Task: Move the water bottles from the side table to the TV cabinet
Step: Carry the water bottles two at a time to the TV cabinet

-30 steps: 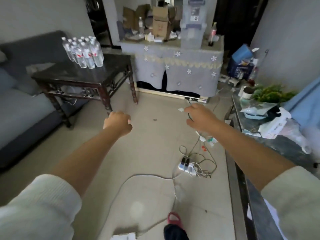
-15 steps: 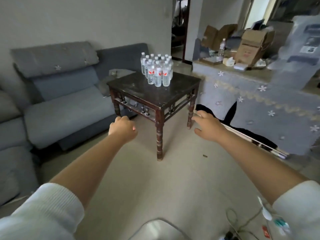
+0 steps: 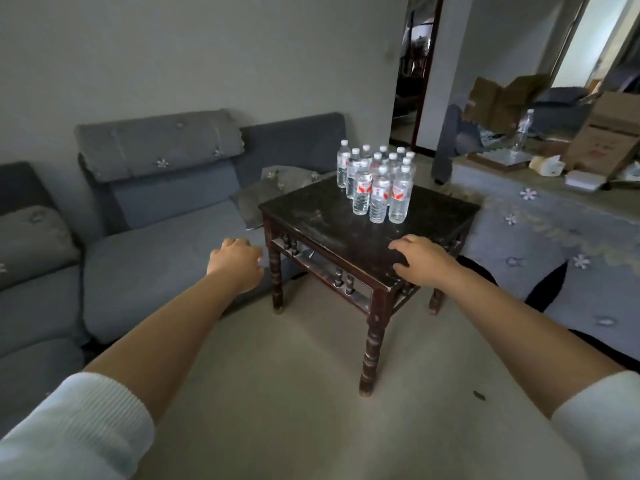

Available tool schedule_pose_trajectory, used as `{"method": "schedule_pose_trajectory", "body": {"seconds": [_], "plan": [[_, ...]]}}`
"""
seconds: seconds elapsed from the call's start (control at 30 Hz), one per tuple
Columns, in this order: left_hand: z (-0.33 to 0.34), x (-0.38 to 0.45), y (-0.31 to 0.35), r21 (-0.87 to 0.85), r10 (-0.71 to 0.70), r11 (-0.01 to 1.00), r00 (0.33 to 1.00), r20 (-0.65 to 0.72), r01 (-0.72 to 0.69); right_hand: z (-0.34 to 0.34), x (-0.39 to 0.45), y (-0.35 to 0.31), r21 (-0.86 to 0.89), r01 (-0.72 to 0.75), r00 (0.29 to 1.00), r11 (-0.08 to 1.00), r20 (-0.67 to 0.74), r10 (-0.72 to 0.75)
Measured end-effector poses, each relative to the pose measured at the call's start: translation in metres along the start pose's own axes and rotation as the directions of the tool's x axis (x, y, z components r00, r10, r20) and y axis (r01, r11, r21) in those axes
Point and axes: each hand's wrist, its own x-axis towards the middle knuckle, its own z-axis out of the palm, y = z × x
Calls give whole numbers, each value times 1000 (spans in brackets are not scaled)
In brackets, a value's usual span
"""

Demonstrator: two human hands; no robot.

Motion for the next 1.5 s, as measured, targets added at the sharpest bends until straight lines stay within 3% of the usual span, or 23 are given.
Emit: {"method": "schedule_pose_trajectory", "body": {"seconds": [0.57,0.7,1.0,1.1,1.27,1.5], "plan": [[-11,317,20,-21,63,998,998,-23,-63,-20,329,60,51,-23,999,998,-29,25],[-20,393,34,-39,108,993,993,-55,-110,-33,402,87,122,-80,993,989,-78,90],[2,545,42,-32,284,958,959,5,-284,-8,522,128,121,-340,939,933,-17,344],[8,599,51,-49,388,921,922,4,-388,9,552,138,156,-437,898,886,25,439],[16,669,79,-46,609,793,792,45,-608,34,577,150,227,-623,782,748,154,605],[41,714,155,-287,796,596,599,87,-750,52,581,152,237,-680,728,694,109,677]]}}
